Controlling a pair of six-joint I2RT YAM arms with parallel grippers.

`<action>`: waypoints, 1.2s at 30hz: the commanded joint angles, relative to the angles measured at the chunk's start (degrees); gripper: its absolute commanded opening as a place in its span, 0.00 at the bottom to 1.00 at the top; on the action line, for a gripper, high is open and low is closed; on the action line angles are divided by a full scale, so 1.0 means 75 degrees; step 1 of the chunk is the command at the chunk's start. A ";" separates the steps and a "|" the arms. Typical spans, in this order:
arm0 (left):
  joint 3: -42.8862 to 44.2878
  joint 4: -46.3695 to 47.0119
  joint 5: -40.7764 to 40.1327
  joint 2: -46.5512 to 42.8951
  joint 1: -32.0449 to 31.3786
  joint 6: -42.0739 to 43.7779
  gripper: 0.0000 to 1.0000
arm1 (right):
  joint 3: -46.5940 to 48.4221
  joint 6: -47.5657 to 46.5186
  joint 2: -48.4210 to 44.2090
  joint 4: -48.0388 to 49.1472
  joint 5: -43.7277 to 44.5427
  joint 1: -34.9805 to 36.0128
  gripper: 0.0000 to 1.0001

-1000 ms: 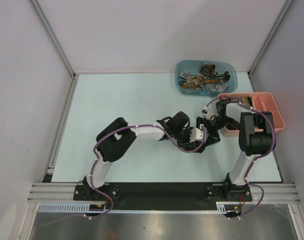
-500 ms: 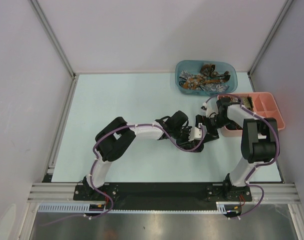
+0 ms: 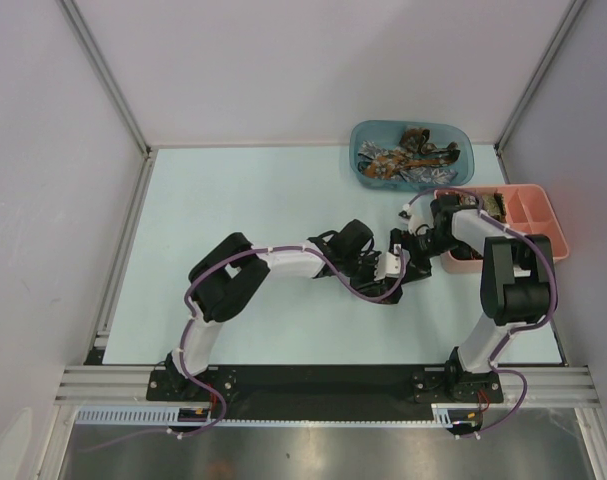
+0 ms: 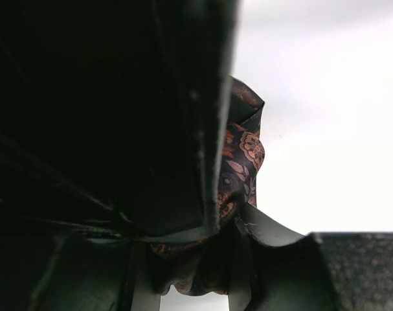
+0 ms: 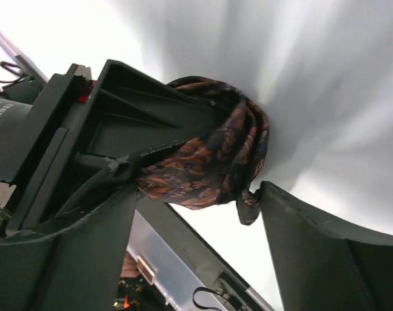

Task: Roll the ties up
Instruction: Pick up the tie at the center of the board.

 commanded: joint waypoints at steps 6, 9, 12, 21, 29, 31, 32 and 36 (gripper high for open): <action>-0.0233 -0.0600 -0.0131 0.0151 -0.0005 -0.0339 0.15 | -0.0154 0.0324 0.0408 -0.0053 -0.1729 0.0306 0.66; -0.0291 -0.0483 -0.0096 0.0139 0.0042 -0.0503 0.14 | -0.0271 0.0581 0.0619 0.0204 -0.1823 0.0259 0.67; -0.0315 -0.0460 -0.0049 0.0151 0.0066 -0.0573 0.14 | -0.0330 0.0827 0.0608 0.0532 -0.1788 0.0271 0.64; -0.0350 -0.0448 -0.0084 0.0093 0.0113 -0.0562 0.20 | -0.0155 0.0652 0.0631 0.0276 -0.1507 0.0259 0.00; -0.0409 -0.0471 0.0045 -0.0363 0.0300 -0.0773 0.66 | 0.0009 0.0465 -0.0001 -0.0076 -0.1015 0.0177 0.00; -0.0386 -0.0564 0.0080 -0.0504 0.0312 -0.0796 0.84 | 0.0056 0.0418 -0.0176 -0.0181 -0.0851 0.0200 0.00; -0.0327 -0.0611 0.0068 -0.0679 0.0335 -0.0796 0.89 | 0.0056 0.0360 -0.0224 -0.0205 -0.0746 0.0189 0.00; -0.0116 -0.0939 0.0126 -0.1159 0.0499 -0.0820 0.99 | 0.0161 0.0230 -0.0411 -0.0451 -0.0593 0.0165 0.00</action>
